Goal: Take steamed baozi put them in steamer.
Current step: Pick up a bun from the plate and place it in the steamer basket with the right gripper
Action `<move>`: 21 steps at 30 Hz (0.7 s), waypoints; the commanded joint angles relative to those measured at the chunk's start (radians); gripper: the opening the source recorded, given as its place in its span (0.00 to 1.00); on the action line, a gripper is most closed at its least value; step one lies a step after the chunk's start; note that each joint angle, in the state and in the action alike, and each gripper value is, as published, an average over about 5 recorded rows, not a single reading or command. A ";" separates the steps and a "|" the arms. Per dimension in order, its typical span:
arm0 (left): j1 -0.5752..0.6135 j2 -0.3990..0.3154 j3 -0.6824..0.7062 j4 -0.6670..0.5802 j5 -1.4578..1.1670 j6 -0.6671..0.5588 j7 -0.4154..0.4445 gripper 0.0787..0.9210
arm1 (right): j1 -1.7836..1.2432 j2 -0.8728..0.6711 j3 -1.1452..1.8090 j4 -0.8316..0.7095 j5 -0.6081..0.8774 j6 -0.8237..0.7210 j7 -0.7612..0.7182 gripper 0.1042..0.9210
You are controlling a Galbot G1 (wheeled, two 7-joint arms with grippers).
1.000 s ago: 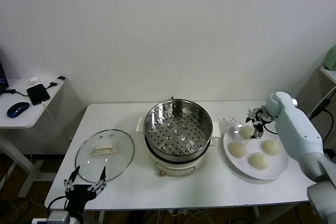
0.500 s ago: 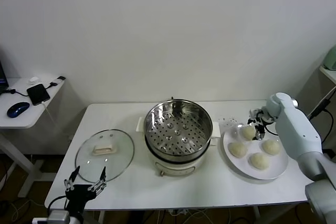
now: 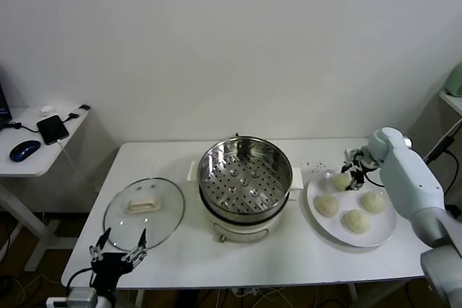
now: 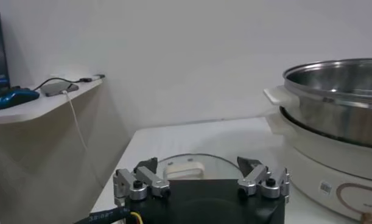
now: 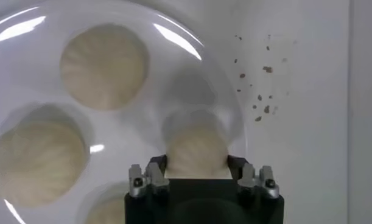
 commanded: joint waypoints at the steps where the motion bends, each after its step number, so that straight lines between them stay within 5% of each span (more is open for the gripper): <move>1: -0.007 0.001 0.004 0.008 0.001 0.001 -0.001 0.88 | 0.009 -0.025 -0.027 0.045 0.077 -0.020 -0.025 0.60; 13: -0.030 0.001 0.007 0.026 0.034 -0.001 -0.012 0.88 | 0.244 -0.083 -0.331 0.223 0.393 -0.138 -0.129 0.58; 21: -0.050 0.001 -0.006 0.044 0.044 0.001 -0.023 0.88 | 0.562 0.060 -0.630 0.124 0.628 -0.136 -0.226 0.59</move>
